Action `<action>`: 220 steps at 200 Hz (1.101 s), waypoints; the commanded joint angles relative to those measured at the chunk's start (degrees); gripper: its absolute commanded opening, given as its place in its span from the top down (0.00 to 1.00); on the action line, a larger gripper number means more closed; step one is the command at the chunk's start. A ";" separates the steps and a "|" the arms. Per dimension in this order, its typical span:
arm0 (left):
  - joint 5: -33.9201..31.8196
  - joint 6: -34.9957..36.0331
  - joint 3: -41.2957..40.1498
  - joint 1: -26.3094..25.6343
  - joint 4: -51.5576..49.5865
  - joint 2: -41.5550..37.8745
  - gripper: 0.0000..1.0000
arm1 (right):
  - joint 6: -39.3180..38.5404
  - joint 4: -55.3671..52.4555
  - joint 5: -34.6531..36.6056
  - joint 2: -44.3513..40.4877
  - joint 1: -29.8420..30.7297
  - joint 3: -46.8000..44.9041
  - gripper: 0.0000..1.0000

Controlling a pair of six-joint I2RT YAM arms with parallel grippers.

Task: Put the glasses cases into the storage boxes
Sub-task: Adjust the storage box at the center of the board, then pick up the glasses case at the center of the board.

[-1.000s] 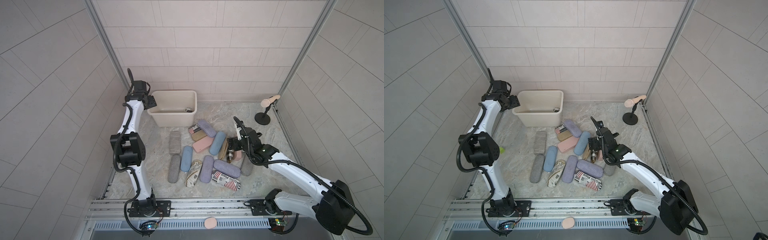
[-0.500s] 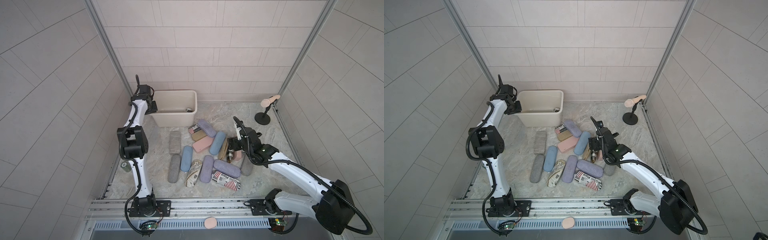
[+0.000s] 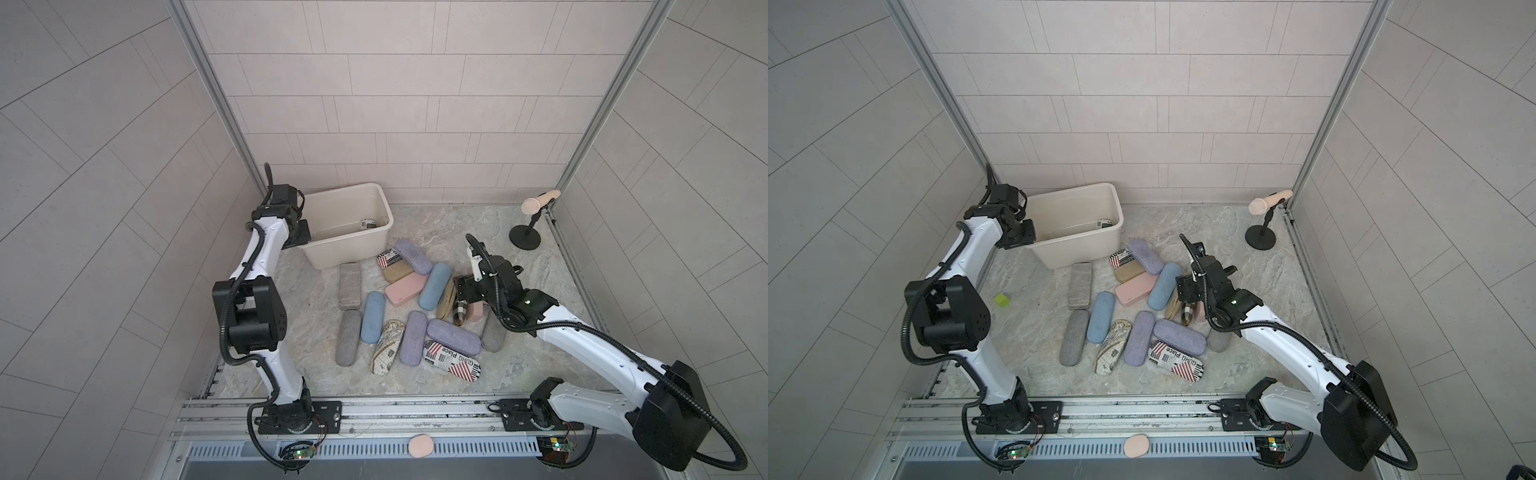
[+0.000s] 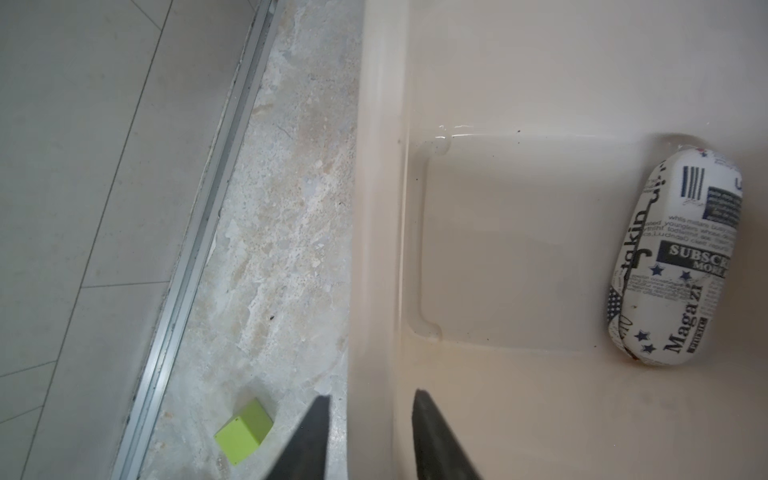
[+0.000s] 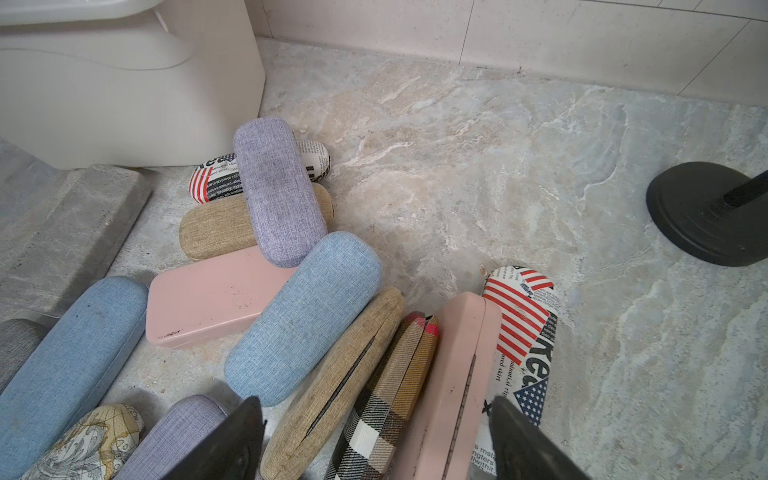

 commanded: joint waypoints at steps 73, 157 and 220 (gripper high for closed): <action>-6.85 -2.92 -5.76 -10.75 -5.48 -19.59 0.20 | 0.97 1.02 2.27 -1.98 0.68 -1.00 0.06; -9.05 -12.99 -33.53 -28.01 6.59 -26.80 0.15 | -1.83 8.33 -7.24 0.60 5.50 -2.62 0.03; -5.12 -13.12 -27.64 -28.58 8.32 -7.94 0.13 | -5.76 7.38 -6.22 6.65 12.48 0.36 0.02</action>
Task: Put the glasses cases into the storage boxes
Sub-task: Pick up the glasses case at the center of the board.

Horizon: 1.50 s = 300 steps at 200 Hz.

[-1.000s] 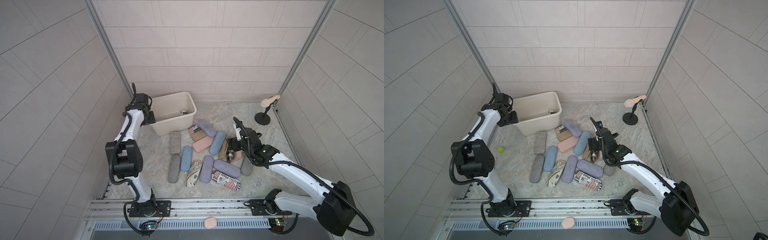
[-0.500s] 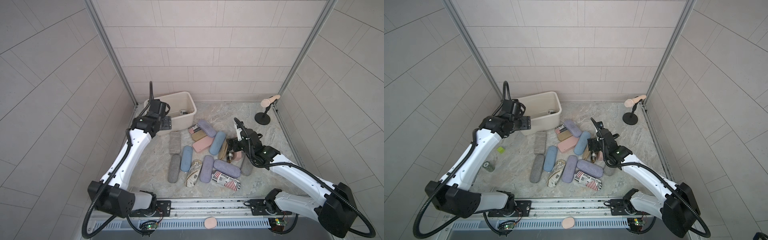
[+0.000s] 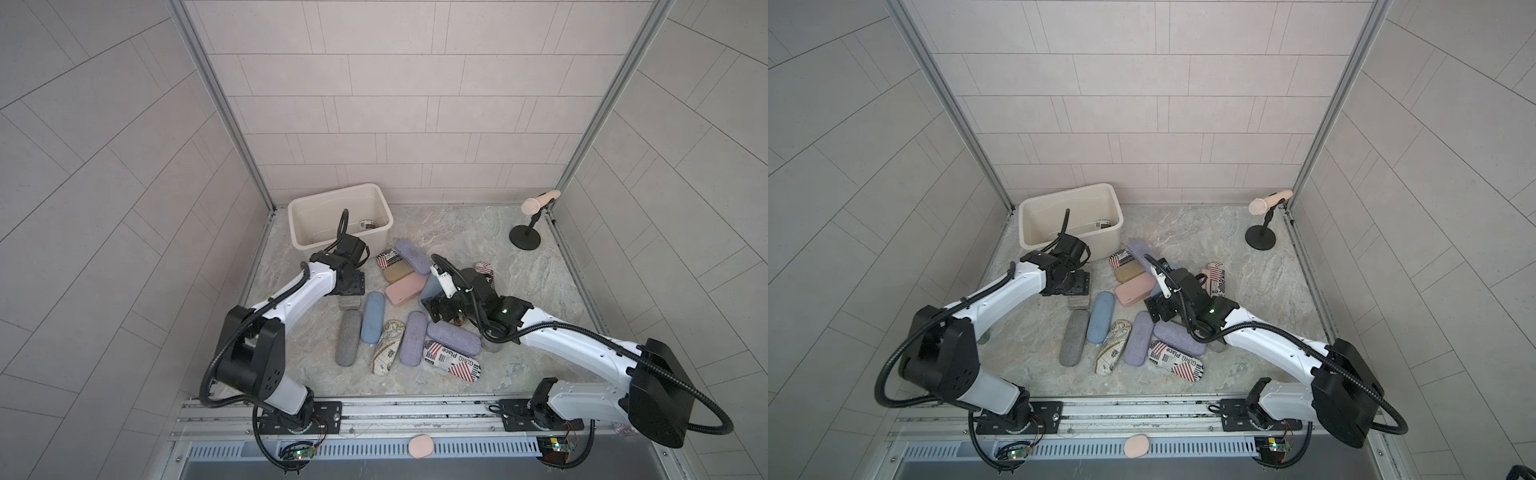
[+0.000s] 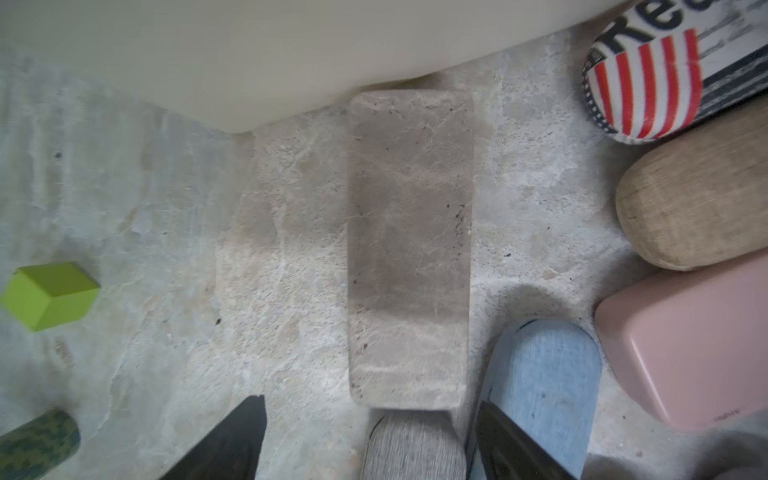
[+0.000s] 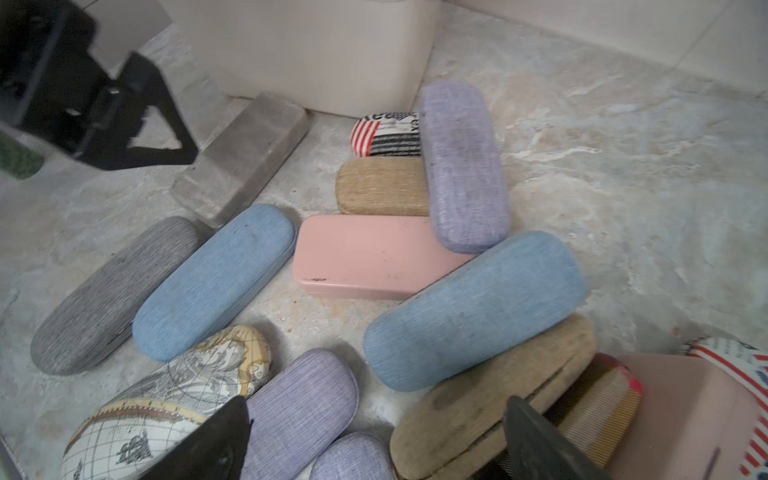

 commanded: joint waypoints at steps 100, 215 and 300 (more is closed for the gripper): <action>-1.97 -0.61 5.67 -0.30 2.43 16.46 0.10 | 0.02 1.12 7.38 0.69 0.13 0.22 0.00; -1.14 -0.58 0.44 -0.47 3.96 12.05 0.32 | 0.72 1.84 9.55 0.23 0.13 -0.38 0.03; 2.98 2.83 1.57 -2.27 -0.52 -2.95 0.36 | 1.75 3.09 11.66 -0.87 0.13 -1.51 0.04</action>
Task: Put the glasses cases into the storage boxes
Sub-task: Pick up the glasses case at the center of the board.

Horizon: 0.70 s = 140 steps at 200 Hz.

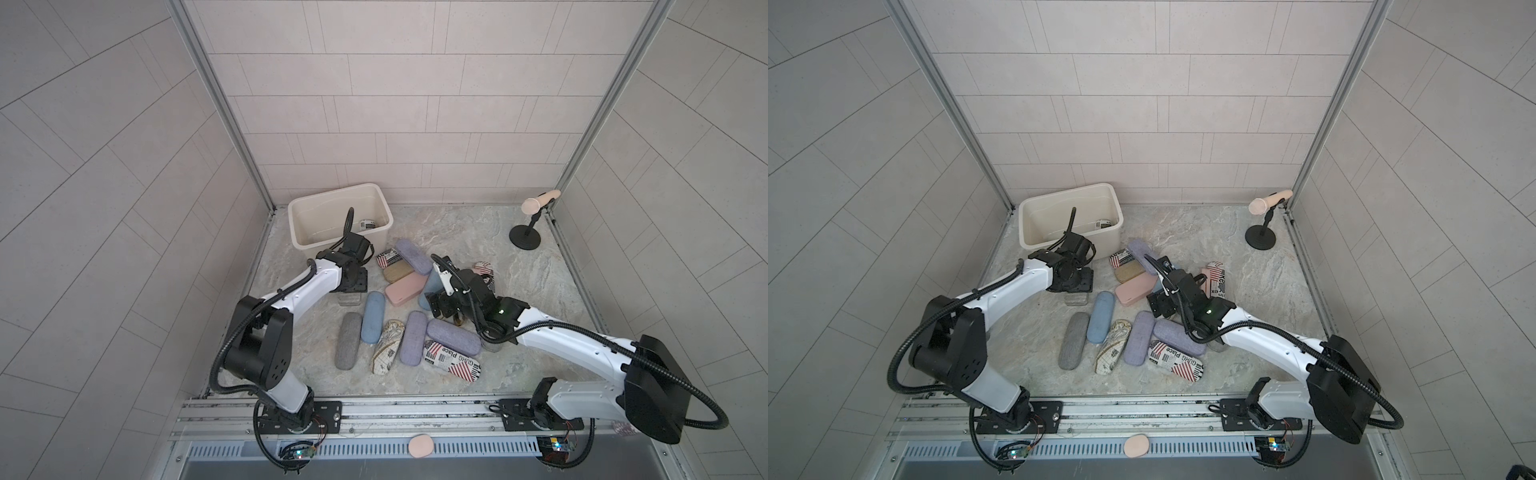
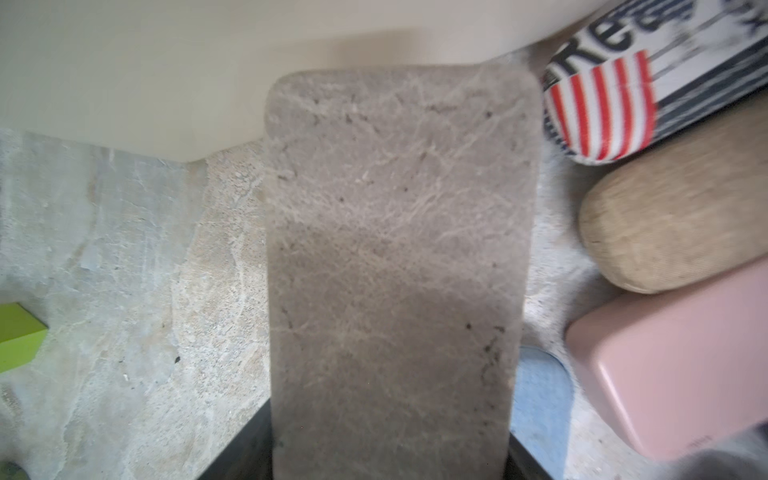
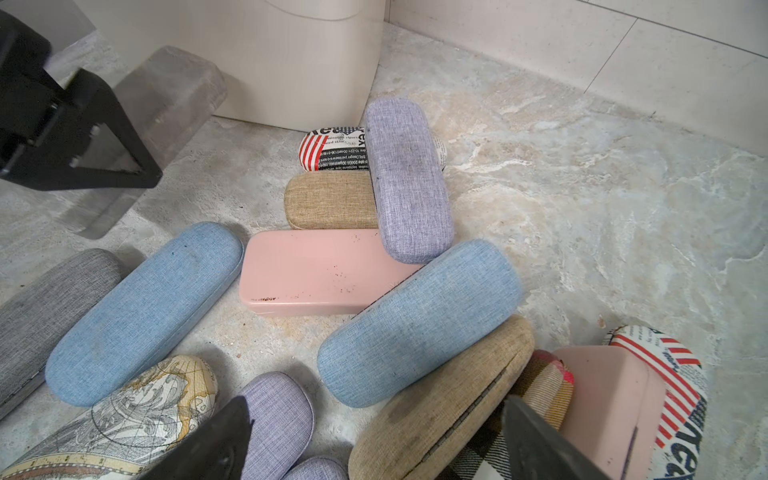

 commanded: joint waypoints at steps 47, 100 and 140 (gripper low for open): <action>1.55 3.88 4.67 -5.31 -7.44 -8.97 0.36 | 1.75 0.61 3.23 -0.99 -0.02 -0.80 0.04; 1.06 3.98 7.34 -5.36 -4.41 -14.35 0.37 | 0.43 4.01 -8.36 -2.13 -0.02 -2.02 0.03; -3.92 5.31 11.27 -4.80 -1.21 -15.32 0.37 | 0.28 8.72 -12.84 -6.31 0.09 -5.28 0.02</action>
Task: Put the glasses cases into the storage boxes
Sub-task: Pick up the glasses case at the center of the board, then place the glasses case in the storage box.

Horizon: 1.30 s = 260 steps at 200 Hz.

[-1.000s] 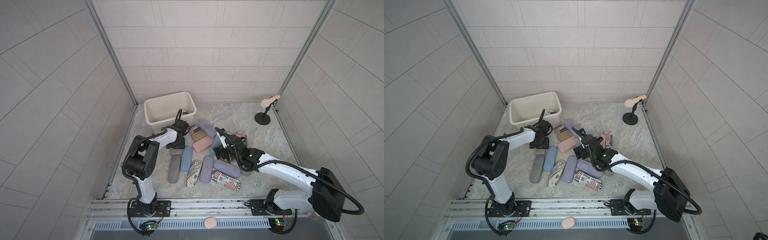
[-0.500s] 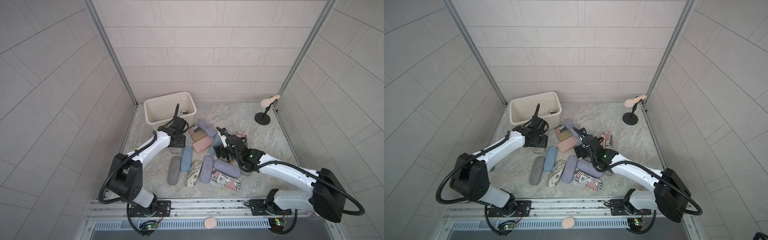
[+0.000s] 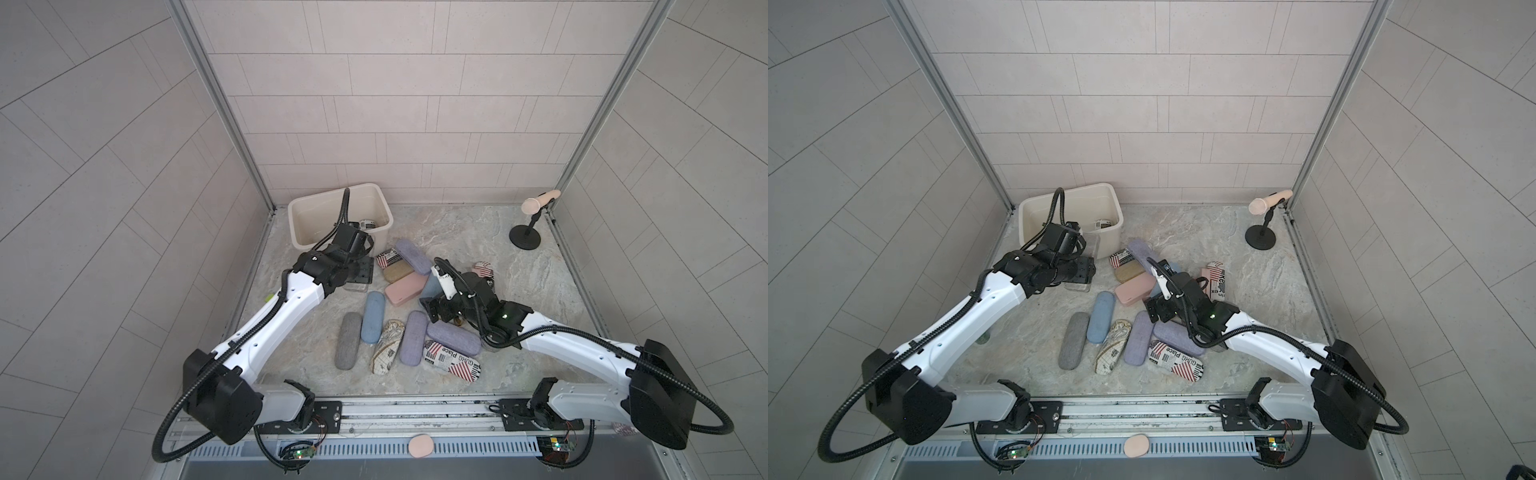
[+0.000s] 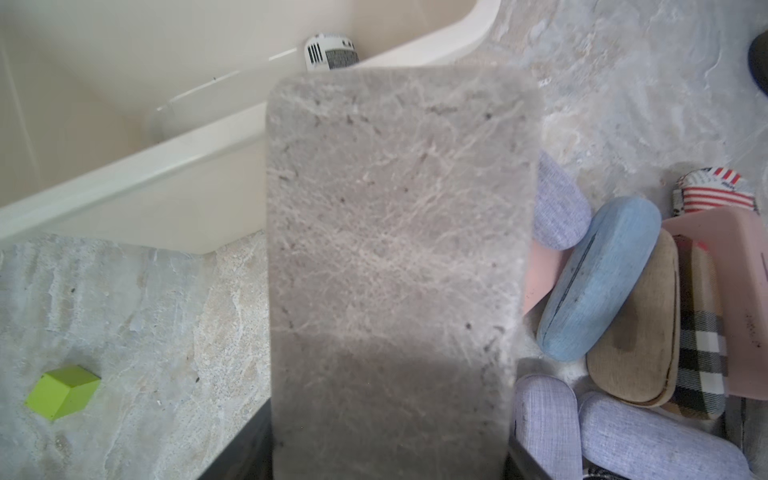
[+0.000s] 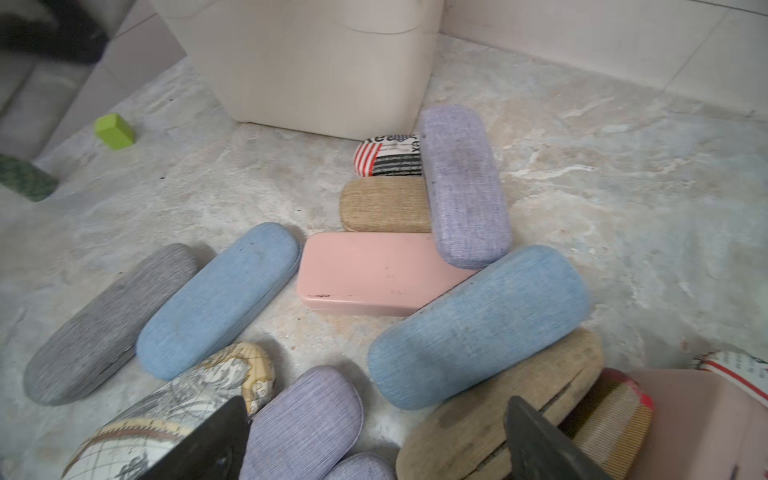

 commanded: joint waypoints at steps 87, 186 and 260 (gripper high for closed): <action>-0.06 0.36 24.61 14.39 2.34 16.97 0.37 | -0.08 3.85 0.92 -3.58 0.05 -1.95 0.02; 1.11 -7.71 36.12 17.26 8.75 37.34 0.40 | -0.17 3.51 1.85 -3.14 0.05 -1.77 0.02; 4.98 -10.70 39.28 17.20 10.68 46.12 0.40 | -0.17 2.85 2.19 -2.05 0.09 -1.25 0.02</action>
